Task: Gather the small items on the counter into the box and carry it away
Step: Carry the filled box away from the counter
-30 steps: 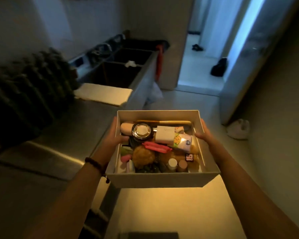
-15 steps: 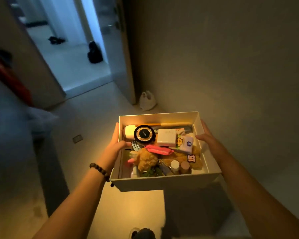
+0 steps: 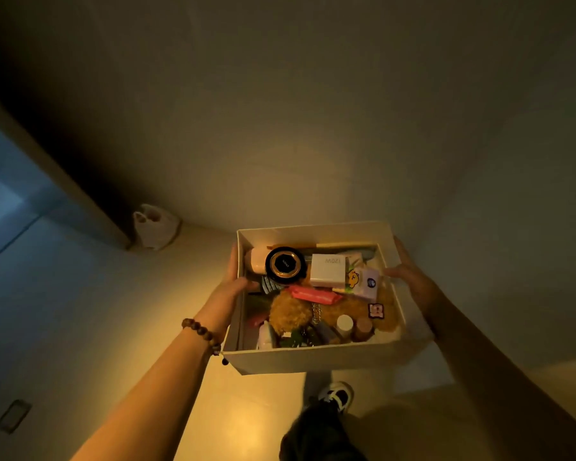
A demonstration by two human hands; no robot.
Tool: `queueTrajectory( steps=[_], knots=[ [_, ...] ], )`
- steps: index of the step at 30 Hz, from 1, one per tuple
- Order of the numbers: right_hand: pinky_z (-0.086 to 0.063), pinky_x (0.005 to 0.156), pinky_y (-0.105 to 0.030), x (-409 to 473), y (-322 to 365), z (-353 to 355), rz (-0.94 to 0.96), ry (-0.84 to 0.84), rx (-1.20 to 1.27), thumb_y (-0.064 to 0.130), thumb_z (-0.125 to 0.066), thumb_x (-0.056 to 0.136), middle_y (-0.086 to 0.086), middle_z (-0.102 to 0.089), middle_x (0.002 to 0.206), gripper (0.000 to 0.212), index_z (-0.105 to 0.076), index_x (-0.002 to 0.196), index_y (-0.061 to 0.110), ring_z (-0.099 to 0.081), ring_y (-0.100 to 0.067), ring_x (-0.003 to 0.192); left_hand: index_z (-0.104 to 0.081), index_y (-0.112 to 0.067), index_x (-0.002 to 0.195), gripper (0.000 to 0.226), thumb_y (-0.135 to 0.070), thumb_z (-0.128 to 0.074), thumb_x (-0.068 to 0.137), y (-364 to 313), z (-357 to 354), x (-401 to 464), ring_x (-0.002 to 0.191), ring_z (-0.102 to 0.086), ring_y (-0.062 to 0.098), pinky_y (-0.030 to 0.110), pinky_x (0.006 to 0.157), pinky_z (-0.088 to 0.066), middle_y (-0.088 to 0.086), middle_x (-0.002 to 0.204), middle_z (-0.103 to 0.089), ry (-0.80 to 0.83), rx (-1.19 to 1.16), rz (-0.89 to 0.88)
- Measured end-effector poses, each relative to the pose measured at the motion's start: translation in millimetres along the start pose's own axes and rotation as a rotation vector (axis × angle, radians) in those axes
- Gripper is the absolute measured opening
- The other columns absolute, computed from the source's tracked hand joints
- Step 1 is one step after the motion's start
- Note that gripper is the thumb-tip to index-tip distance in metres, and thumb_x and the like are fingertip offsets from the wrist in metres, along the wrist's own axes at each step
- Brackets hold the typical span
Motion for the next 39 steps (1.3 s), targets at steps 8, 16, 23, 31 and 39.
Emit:
queueTrajectory(
  steps=[8,16,23,31,39],
  knots=[
    [-0.046,0.078,-0.014,101,-24,91,-0.056,-0.228,-0.009,0.009,-0.067,0.078,-0.010,-0.024,0.151,0.092,-0.007,0.148,0.013,-0.033,-0.021,0.130,-0.023,-0.042,0.139,0.076,-0.009,-0.057,0.079,-3,-62,147,0.113,-0.051,0.018,0.034,0.082,-0.053,-0.004,0.129,-0.045,0.143,0.021,0.075],
    [-0.026,0.100,-0.032,162,-64,137,-0.186,-0.285,-0.020,0.041,-0.063,0.081,0.005,-0.007,0.159,0.084,-0.006,0.140,0.056,-0.021,-0.017,0.139,-0.019,-0.050,0.138,0.083,-0.010,-0.052,0.074,9,-98,251,0.111,-0.055,0.005,0.026,0.079,-0.053,-0.022,0.125,-0.049,0.246,0.066,0.039],
    [-0.029,0.111,-0.040,239,-147,162,-0.197,-0.357,-0.039,0.052,-0.069,0.073,0.013,-0.014,0.157,0.089,-0.010,0.140,0.058,-0.022,-0.014,0.142,-0.022,-0.066,0.129,0.087,-0.008,-0.055,0.073,95,-107,358,0.086,-0.064,-0.003,0.027,0.065,-0.056,-0.036,0.106,-0.059,0.307,0.157,0.059],
    [-0.029,0.106,-0.032,357,-372,190,-0.231,-0.460,-0.039,0.038,-0.068,0.080,0.015,-0.013,0.156,0.085,-0.012,0.142,0.052,-0.020,-0.008,0.140,-0.021,-0.038,0.136,0.075,-0.003,-0.051,0.077,297,-129,491,0.110,-0.057,0.003,0.020,0.078,-0.052,-0.023,0.120,-0.058,0.411,0.123,0.017],
    [-0.031,0.108,-0.035,452,-546,230,-0.228,-0.475,-0.090,0.027,-0.066,0.083,0.009,-0.018,0.157,0.083,-0.014,0.144,0.050,-0.024,-0.014,0.140,-0.017,-0.051,0.135,0.083,-0.001,-0.057,0.082,489,-146,605,0.102,-0.059,-0.003,0.017,0.070,-0.052,-0.017,0.123,-0.050,0.352,0.130,0.029]
  ],
)
Point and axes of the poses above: each hand's wrist, its own x-axis towards the middle knuckle, its own z-axis out of the back of the hand, y = z × x, the point moved 9 cm from there along x, towards the middle knuckle
